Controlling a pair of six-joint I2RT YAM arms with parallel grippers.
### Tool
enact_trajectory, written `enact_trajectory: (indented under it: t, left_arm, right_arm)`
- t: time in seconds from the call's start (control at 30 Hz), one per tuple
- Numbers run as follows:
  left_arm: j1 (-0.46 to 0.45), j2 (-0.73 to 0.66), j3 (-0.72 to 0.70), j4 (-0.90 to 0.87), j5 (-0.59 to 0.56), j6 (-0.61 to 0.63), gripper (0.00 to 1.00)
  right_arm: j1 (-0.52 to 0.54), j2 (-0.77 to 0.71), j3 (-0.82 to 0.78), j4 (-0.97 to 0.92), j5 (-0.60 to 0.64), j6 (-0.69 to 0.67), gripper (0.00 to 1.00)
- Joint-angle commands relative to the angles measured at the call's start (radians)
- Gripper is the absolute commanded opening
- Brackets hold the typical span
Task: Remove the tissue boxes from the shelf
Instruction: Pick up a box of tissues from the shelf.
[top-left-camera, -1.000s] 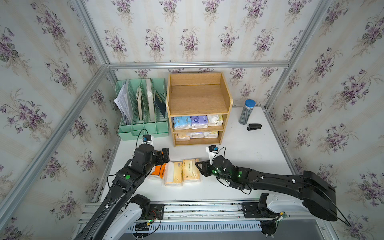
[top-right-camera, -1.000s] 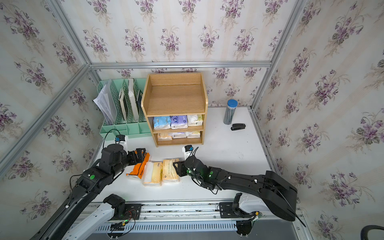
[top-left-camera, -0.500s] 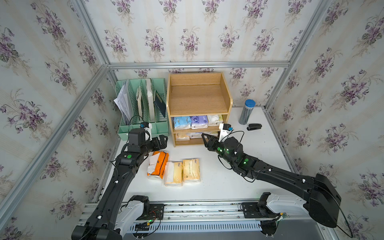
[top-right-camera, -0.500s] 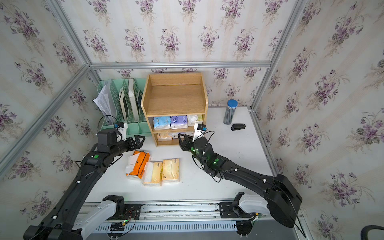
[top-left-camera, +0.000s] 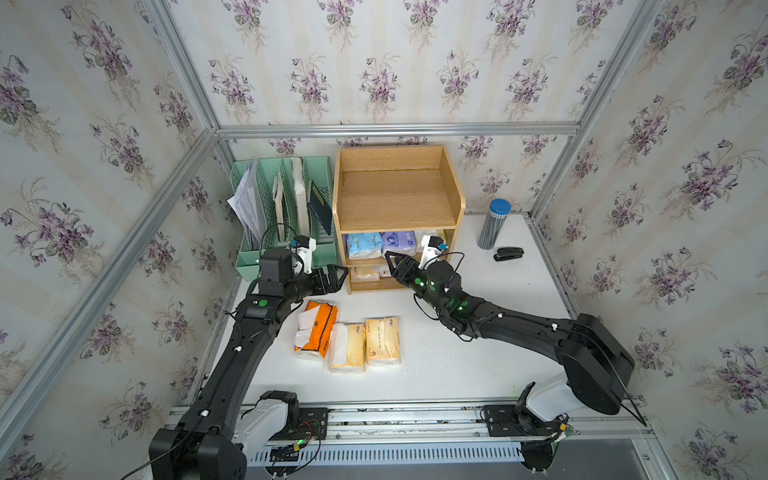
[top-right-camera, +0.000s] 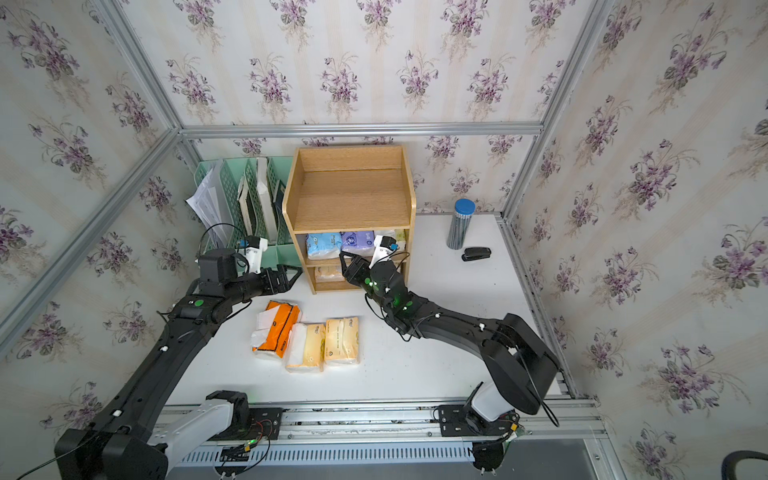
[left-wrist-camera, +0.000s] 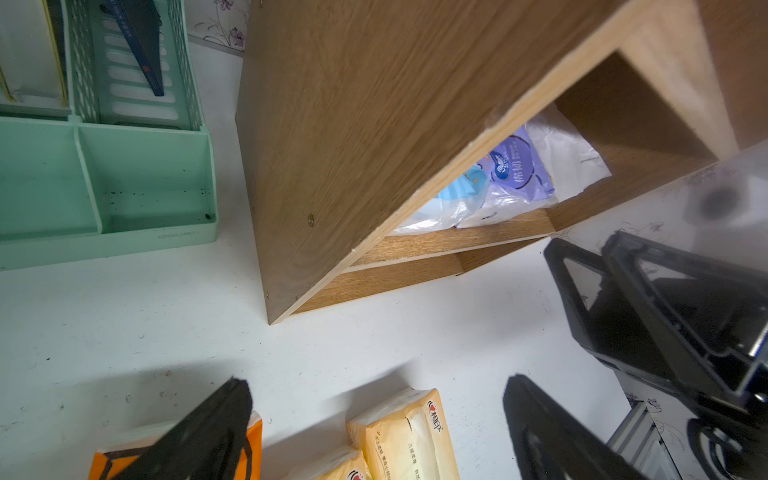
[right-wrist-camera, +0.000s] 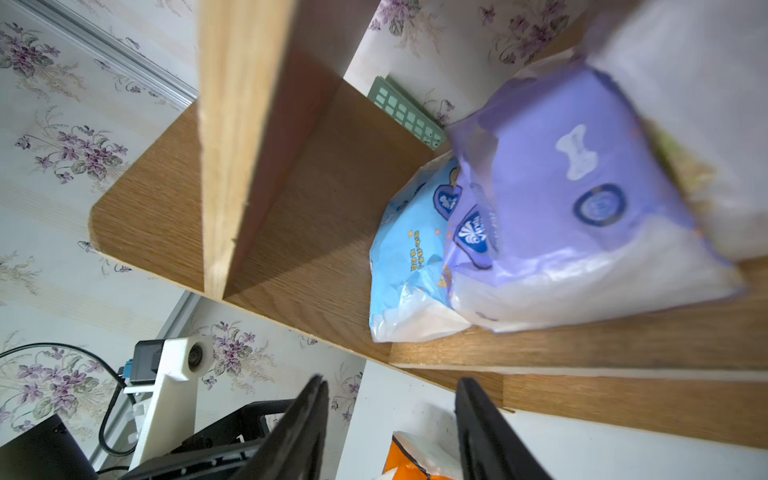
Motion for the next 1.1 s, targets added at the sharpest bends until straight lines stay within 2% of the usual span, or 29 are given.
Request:
enact_trajectory:
  t: [0.0, 0.4, 0.7, 0.87, 1.07]
  left_arm:
    - [0.0, -0.002, -0.005, 0.054, 0.037, 0.002, 0.99]
    - [-0.002, 0.003, -0.024, 0.056, 0.048, -0.021, 0.99]
    - [-0.002, -0.046, -0.041, 0.022, 0.06, -0.017, 0.99]
    - [-0.002, -0.086, -0.064, 0.007, 0.062, -0.017, 0.99]
    - [-0.002, -0.118, -0.068, -0.039, 0.048, -0.006, 0.99]
  right_arm:
    - [0.004, 0.046, 0.032, 0.093, -0.019, 0.048, 0.54]
    - [0.025, 0.218, 0.172, 0.022, 0.057, 0.099, 0.55]
    - [0.025, 0.271, 0.24, -0.031, 0.108, 0.1, 0.52]
    - [0.025, 0.299, 0.284, -0.098, 0.127, 0.087, 0.41]
    - [0.031, 0.284, 0.269, -0.103, 0.123, 0.065, 0.13]
